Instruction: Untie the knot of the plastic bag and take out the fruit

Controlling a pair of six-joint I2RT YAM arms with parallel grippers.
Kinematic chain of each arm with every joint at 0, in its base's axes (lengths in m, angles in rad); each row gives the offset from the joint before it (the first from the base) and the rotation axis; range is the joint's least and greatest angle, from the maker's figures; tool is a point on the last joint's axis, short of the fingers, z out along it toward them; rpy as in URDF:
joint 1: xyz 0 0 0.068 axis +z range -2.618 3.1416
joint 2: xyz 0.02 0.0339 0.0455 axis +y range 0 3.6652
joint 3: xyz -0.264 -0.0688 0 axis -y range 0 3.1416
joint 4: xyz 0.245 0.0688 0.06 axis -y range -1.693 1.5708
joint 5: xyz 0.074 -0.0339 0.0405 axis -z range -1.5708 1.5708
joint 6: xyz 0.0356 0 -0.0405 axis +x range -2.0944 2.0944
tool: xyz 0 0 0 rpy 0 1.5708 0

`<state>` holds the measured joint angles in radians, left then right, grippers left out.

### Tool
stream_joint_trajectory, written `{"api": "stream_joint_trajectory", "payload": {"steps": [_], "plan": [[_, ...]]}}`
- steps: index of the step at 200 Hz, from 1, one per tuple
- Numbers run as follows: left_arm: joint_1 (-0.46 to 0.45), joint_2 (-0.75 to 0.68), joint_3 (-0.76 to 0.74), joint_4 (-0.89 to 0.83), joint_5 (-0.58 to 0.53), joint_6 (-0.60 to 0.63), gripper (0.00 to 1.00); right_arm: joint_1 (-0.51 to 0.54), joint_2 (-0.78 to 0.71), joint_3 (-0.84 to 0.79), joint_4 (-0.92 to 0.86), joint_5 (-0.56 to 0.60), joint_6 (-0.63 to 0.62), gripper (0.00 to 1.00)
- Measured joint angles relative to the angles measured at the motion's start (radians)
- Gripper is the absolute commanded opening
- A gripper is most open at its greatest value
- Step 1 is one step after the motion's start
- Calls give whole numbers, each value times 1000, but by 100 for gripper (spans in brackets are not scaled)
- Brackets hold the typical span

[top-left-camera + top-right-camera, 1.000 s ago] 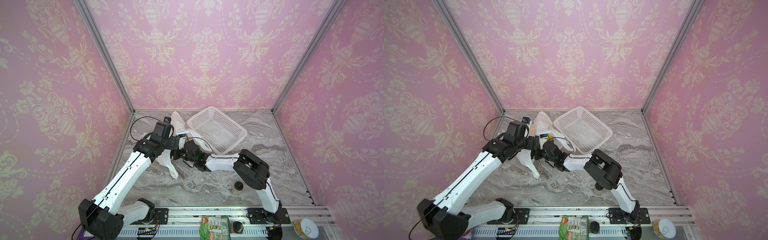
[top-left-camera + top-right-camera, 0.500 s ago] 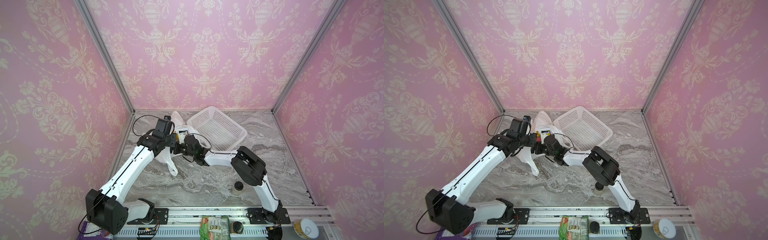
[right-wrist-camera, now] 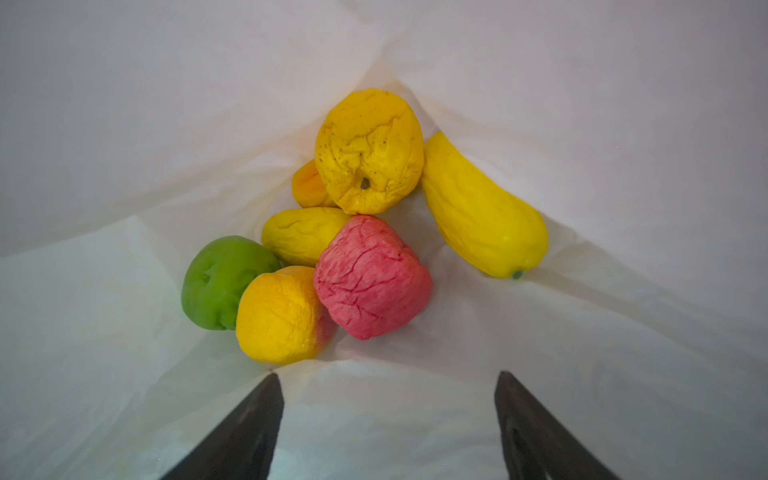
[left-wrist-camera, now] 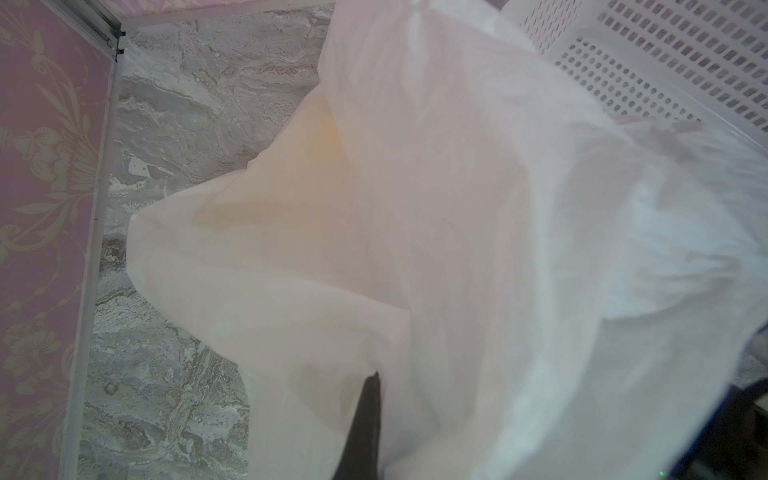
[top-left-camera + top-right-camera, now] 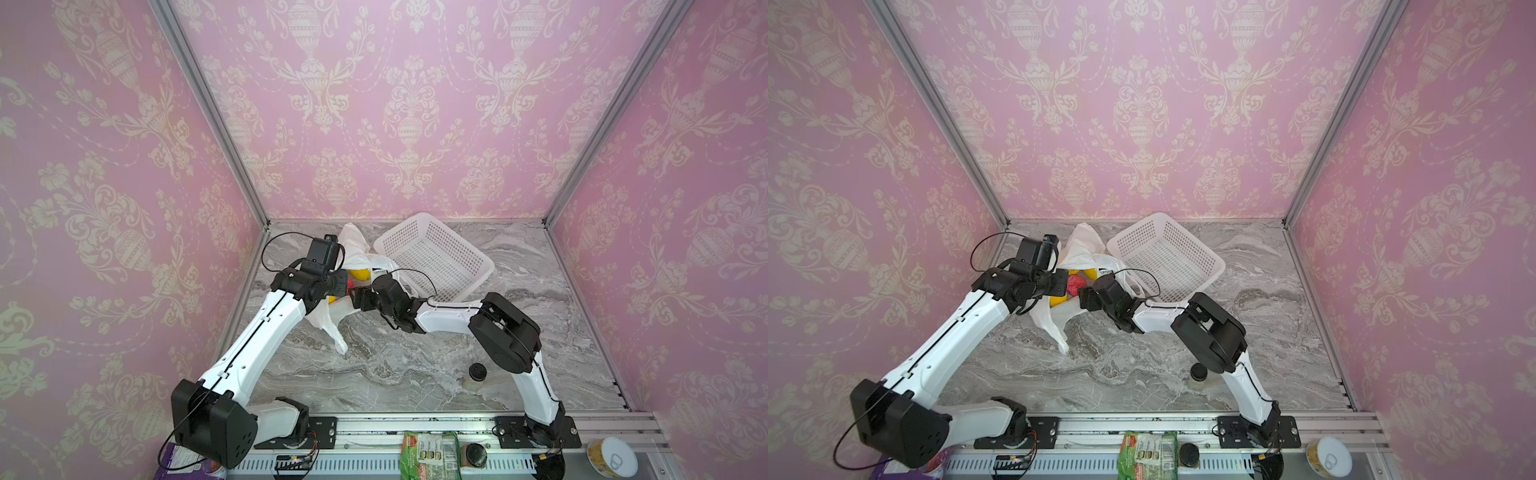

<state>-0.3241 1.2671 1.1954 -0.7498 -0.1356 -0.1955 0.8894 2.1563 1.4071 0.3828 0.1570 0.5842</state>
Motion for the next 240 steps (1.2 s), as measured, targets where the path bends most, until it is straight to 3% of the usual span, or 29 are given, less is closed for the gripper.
{"api": "stream_joint_trajectory", "payload": {"steps": [78,153,202,240], "plan": [[0,-35,0,1,40,3,0,-5,233,469,-303,19,-106,98],[0,-35,0,1,53,3,0,3,381,629,-470,19,-110,99],[0,-37,0,1,60,3,0,5,380,619,-472,31,-86,71],[0,-53,0,0,60,4,0,19,199,259,-275,59,-34,57]]}}
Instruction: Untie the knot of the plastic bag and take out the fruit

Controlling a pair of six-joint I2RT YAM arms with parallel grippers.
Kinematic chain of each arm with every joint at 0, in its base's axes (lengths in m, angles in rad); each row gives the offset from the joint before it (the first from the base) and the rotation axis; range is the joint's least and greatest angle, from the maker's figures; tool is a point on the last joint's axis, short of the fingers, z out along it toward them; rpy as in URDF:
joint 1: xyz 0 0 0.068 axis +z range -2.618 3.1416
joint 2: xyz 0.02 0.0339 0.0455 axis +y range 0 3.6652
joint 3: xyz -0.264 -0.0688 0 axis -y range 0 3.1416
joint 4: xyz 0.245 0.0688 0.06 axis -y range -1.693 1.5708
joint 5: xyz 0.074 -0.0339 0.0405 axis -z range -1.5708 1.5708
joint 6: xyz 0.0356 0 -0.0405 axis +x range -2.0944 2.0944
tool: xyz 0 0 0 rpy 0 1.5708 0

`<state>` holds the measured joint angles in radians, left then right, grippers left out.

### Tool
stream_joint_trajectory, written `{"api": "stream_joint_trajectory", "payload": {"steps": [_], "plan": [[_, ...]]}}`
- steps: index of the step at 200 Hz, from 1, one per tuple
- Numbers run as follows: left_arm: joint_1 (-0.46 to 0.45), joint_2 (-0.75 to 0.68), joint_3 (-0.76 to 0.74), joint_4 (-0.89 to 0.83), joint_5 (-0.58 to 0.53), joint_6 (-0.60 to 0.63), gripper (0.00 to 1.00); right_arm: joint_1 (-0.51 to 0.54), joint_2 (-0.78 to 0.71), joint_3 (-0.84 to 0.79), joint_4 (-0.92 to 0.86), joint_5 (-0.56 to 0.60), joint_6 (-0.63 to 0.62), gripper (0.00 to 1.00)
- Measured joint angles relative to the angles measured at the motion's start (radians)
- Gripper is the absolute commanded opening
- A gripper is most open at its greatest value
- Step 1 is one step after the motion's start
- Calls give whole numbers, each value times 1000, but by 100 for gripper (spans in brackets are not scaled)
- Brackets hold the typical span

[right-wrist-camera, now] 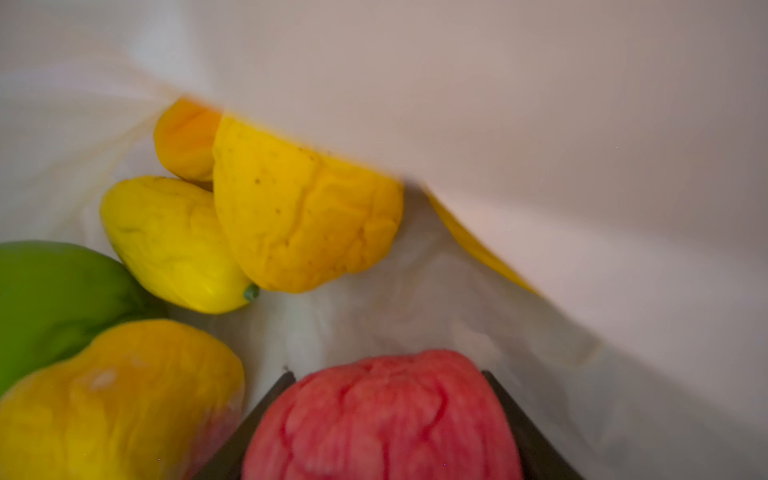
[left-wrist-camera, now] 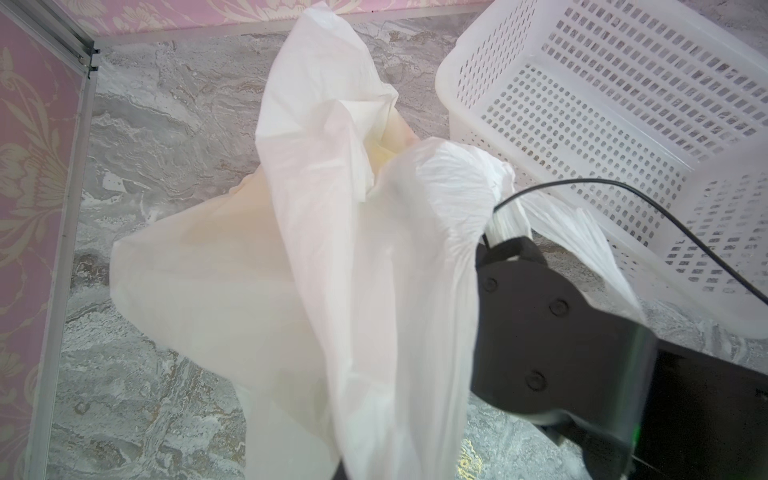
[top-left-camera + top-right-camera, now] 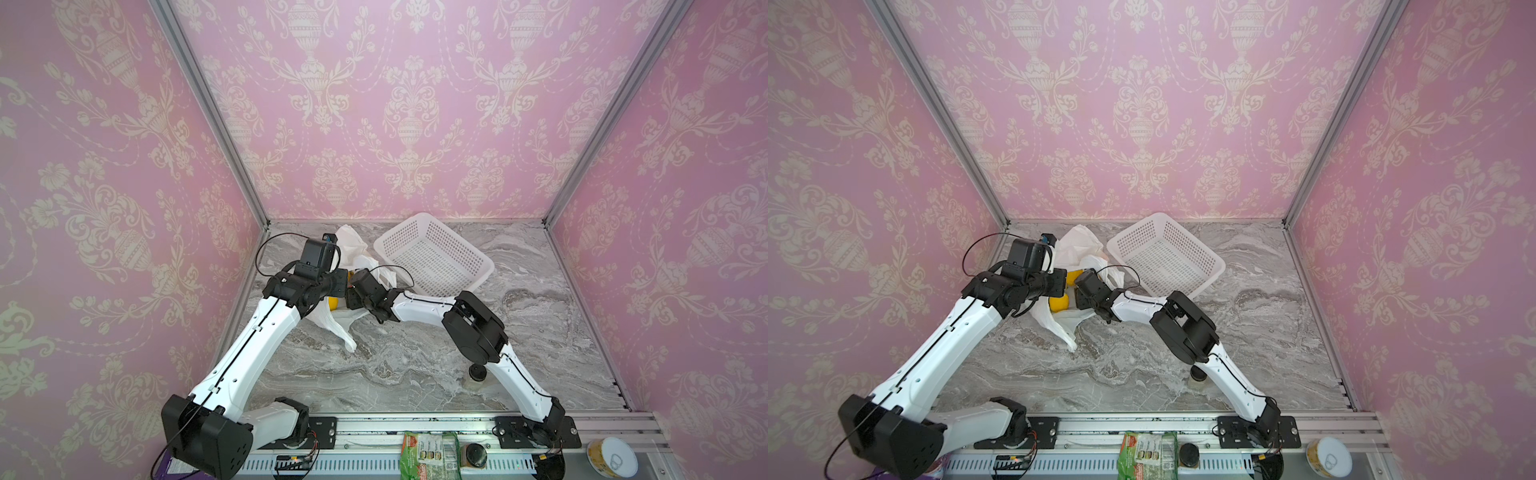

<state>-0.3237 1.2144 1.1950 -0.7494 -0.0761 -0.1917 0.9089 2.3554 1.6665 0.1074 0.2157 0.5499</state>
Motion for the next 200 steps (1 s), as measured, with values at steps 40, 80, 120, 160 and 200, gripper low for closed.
{"api": "stream_joint_trajectory", "payload": {"steps": [40,80,120,160,200], "plan": [[0,-80,-34,-1,28,14,0,92,-173,-362,236,45,75,53],[0,-196,-118,-43,74,21,0,222,-281,-603,424,73,121,50],[-4,-378,-194,-45,97,21,0,260,-363,-732,518,129,122,49],[-80,-449,-269,-10,195,22,0,297,-435,-814,660,192,40,49],[-151,-539,-290,14,264,25,0,340,-436,-848,768,202,-40,51]]}}
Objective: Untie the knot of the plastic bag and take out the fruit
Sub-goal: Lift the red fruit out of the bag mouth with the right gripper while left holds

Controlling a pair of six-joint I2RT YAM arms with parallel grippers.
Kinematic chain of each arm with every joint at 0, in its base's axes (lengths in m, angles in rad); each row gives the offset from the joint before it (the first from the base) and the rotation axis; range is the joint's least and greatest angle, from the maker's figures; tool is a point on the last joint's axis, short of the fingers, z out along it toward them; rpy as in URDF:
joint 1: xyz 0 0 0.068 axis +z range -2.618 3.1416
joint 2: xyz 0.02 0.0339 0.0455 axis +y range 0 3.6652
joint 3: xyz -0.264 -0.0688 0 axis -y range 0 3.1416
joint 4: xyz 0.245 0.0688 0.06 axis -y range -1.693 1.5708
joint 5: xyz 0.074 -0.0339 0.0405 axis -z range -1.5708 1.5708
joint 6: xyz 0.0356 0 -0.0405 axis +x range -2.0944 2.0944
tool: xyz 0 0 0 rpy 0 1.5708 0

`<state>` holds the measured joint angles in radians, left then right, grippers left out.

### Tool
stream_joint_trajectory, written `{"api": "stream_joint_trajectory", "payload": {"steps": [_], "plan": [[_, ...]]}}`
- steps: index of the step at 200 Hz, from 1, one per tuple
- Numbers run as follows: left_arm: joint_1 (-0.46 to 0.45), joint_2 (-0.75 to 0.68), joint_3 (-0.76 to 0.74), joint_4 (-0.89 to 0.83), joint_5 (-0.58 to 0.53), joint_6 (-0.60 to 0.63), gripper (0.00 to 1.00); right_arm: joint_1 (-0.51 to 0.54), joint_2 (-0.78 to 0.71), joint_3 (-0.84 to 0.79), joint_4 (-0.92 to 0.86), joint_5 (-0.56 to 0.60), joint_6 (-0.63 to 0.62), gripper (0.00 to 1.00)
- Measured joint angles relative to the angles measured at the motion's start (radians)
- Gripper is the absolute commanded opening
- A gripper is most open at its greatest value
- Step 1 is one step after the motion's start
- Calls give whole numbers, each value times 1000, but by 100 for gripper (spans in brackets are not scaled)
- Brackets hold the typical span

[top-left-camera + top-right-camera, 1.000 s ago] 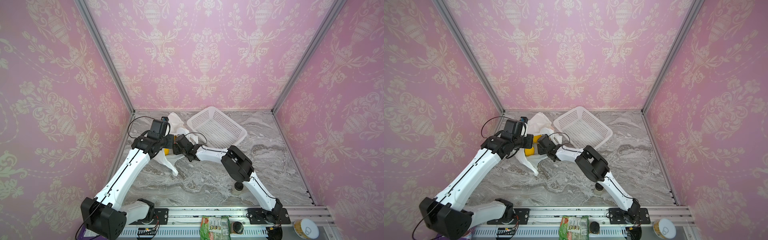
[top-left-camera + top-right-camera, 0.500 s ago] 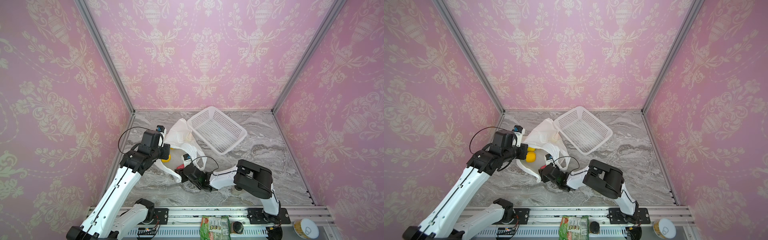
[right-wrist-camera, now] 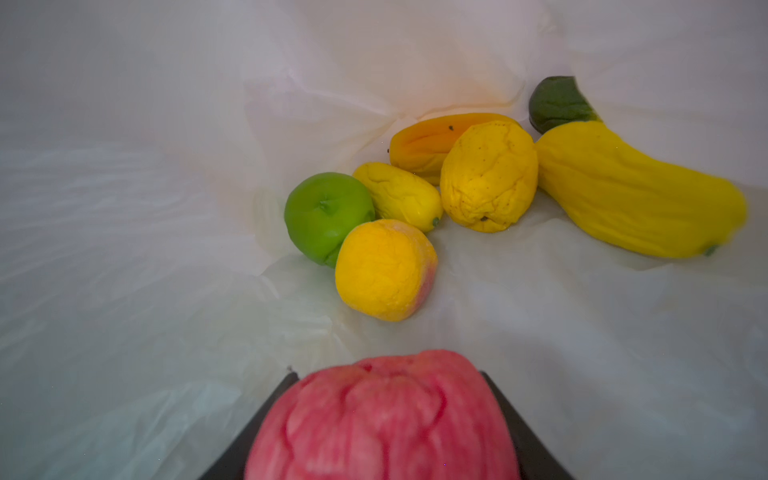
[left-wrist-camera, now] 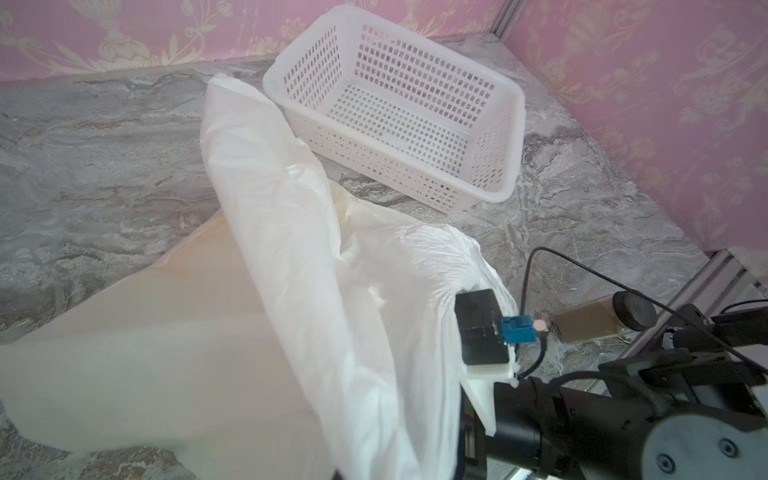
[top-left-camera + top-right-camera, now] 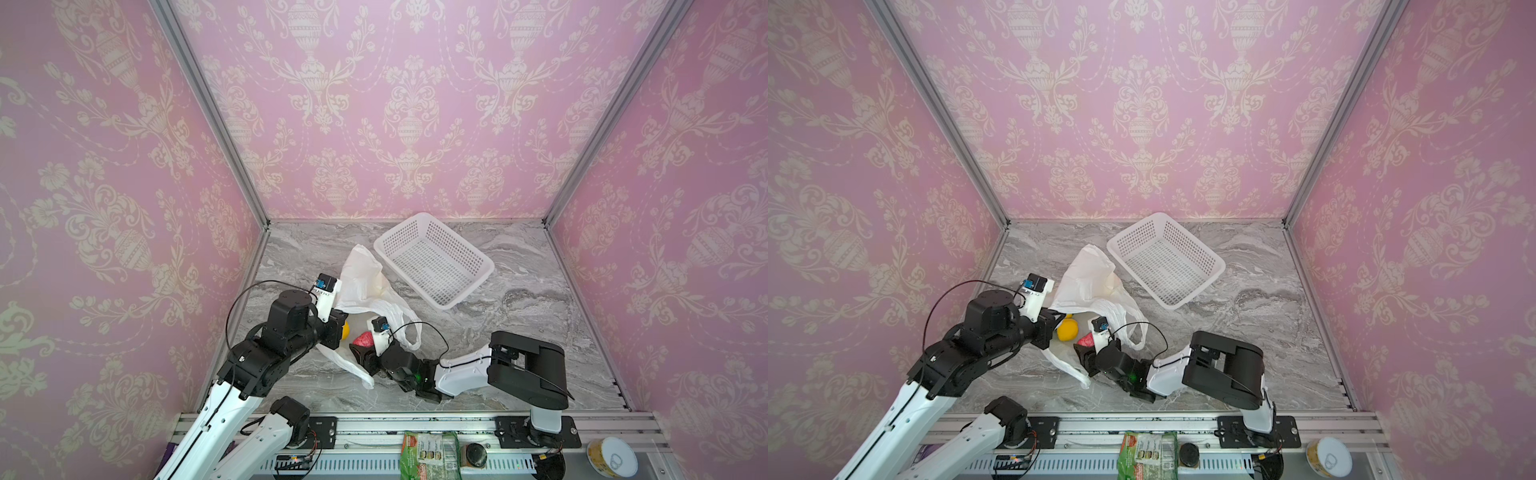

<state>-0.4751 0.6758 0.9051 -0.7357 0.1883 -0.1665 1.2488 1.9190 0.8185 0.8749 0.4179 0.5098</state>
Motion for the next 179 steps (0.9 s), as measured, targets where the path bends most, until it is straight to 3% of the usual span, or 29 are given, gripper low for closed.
{"api": "stream_joint_trajectory", "payload": {"steps": [15,20,38,49,56,78,103,137,179], "plan": [[-10,-5,0,10,6,0,0,2,0,-6,26,-1,-21,51],[-13,1,0,11,6,0,7,2,0,-6,33,-2,-27,52],[-13,33,0,11,-17,-3,57,2,1,-5,55,-6,-43,52],[-13,55,6,-6,-69,-23,78,2,3,2,55,-17,-46,52],[-13,68,14,-24,-110,-46,98,2,7,12,54,-26,-48,52],[-13,82,62,-84,-235,-156,99,2,33,69,51,-60,-47,52],[-13,5,64,-102,-300,-291,99,2,77,149,39,-100,-45,52],[-13,-135,24,-135,-332,-420,99,2,122,231,0,-142,-32,52],[-18,-42,24,-178,-306,-449,92,2,166,336,-59,-170,-4,52]]}}
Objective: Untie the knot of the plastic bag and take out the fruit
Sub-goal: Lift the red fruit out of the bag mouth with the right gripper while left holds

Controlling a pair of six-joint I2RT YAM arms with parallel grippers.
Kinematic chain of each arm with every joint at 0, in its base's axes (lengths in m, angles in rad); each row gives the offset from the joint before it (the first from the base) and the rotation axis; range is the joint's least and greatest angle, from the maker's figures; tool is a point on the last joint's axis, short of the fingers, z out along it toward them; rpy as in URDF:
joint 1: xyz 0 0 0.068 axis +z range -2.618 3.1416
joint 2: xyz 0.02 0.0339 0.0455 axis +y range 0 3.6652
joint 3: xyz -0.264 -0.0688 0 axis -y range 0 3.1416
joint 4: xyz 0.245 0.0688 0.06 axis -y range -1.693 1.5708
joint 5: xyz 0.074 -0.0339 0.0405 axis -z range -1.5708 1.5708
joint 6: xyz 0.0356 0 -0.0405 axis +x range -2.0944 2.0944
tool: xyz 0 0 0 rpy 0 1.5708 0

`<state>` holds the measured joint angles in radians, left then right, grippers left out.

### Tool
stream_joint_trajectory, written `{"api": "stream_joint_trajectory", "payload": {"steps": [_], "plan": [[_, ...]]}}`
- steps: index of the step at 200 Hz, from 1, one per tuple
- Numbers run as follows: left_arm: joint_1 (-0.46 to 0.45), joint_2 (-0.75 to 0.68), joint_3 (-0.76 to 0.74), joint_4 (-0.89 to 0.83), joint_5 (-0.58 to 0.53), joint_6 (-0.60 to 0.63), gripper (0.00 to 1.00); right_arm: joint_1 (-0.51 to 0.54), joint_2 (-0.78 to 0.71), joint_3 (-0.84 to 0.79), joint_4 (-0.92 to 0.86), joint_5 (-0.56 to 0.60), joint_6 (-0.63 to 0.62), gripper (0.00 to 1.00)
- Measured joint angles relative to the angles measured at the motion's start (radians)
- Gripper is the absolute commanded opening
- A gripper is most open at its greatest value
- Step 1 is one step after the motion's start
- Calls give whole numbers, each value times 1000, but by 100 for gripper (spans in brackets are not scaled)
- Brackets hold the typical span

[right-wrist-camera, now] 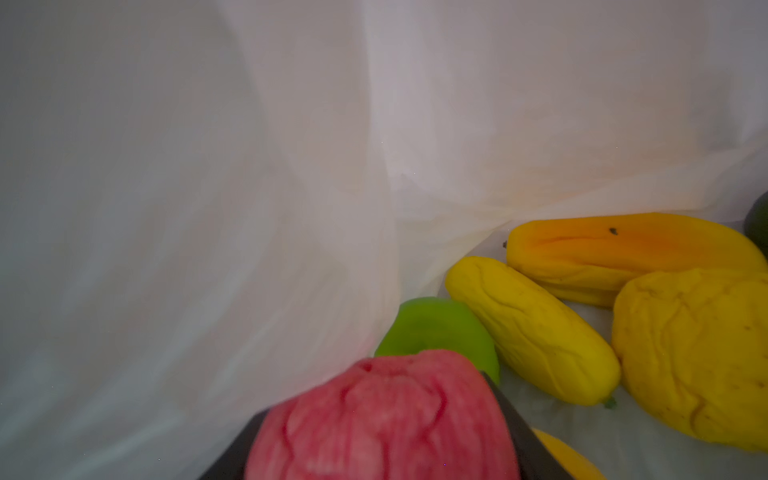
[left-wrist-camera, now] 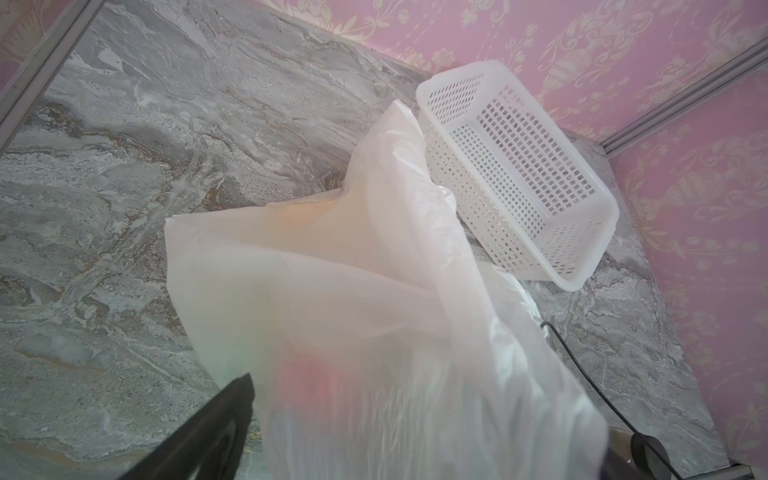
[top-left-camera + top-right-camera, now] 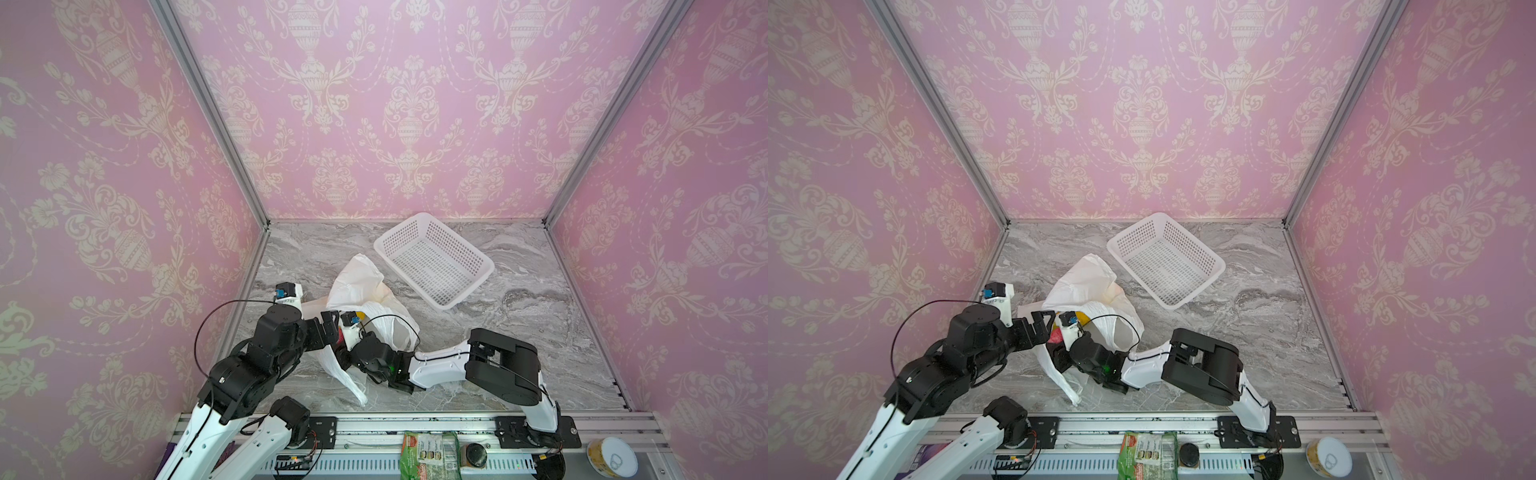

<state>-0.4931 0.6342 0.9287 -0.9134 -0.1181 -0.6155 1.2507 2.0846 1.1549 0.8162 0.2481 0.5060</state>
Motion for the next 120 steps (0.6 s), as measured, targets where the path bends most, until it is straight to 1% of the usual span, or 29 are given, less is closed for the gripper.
{"api": "stream_joint_trajectory", "payload": {"steps": [5,9,23,31,35,48,57,69,77,79,102,120], "plan": [[-3,25,0,-3,8,3,91,0,2,12,-5,-4,4,52],[-6,42,0,-5,10,3,89,-2,3,19,-13,2,30,52],[-10,95,7,-6,21,13,84,-19,4,21,-30,-2,39,52],[-13,120,7,-8,25,17,78,-29,4,21,-35,-5,45,52],[-13,131,8,-3,26,19,73,-34,4,20,-40,-8,45,52],[-15,163,13,-2,29,34,44,-47,3,10,-45,-16,49,51],[-16,174,13,-7,32,51,28,-55,0,0,-43,-20,52,51],[-16,180,20,-18,28,75,10,-64,-9,-23,-36,-22,56,51],[-16,180,31,-25,24,93,1,-68,-18,-46,-32,-19,58,51],[-16,180,35,-27,22,100,0,-69,-21,-52,-31,-19,58,51],[-16,179,70,-31,3,151,0,-76,-63,-149,-3,4,62,51],[-16,177,72,-26,17,189,0,-78,-126,-238,5,19,52,50]]}}
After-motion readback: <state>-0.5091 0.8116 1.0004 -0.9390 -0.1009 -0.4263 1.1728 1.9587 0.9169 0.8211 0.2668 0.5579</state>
